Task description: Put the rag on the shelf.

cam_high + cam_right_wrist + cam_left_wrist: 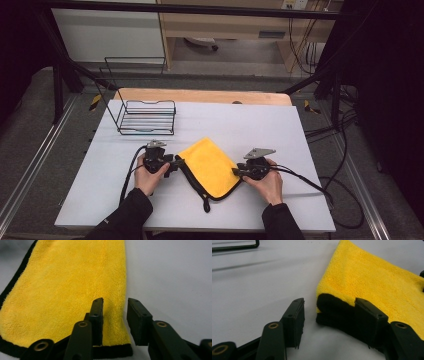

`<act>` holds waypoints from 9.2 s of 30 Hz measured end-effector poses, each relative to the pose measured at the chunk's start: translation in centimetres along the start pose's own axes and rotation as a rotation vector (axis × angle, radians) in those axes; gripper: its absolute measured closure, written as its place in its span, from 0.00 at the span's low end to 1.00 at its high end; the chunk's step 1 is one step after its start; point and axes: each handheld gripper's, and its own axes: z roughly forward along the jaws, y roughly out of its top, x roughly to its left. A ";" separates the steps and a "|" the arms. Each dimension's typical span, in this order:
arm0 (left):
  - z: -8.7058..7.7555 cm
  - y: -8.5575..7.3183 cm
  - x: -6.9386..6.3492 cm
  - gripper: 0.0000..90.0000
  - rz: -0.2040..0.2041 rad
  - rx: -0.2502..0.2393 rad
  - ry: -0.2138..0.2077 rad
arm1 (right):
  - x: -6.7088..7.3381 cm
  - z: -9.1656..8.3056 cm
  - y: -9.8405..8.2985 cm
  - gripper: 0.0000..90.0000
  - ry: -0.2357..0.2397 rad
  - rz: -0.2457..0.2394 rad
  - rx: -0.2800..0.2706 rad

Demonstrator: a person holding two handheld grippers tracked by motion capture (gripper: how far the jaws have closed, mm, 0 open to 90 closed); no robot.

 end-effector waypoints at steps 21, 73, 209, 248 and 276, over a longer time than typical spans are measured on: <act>0.1 -0.2 -1.4 0.89 0.066 -0.002 0.032 | -0.7 0.6 -0.9 0.90 0.104 0.105 -0.020; -4.1 -4.9 -4.8 0.37 0.063 0.138 -0.023 | 3.8 2.5 0.5 0.71 0.057 -0.014 -0.001; -3.3 1.4 0.8 0.87 0.112 -0.067 -0.002 | 3.0 4.8 6.5 0.94 0.087 0.091 -0.157; -10.8 4.1 -4.1 0.88 0.248 -0.354 -0.036 | 5.9 -3.6 8.9 0.95 0.054 -0.028 -0.455; -15.0 5.9 -3.0 0.88 0.259 -0.542 0.003 | 8.5 -5.0 13.0 0.95 0.046 -0.083 -0.621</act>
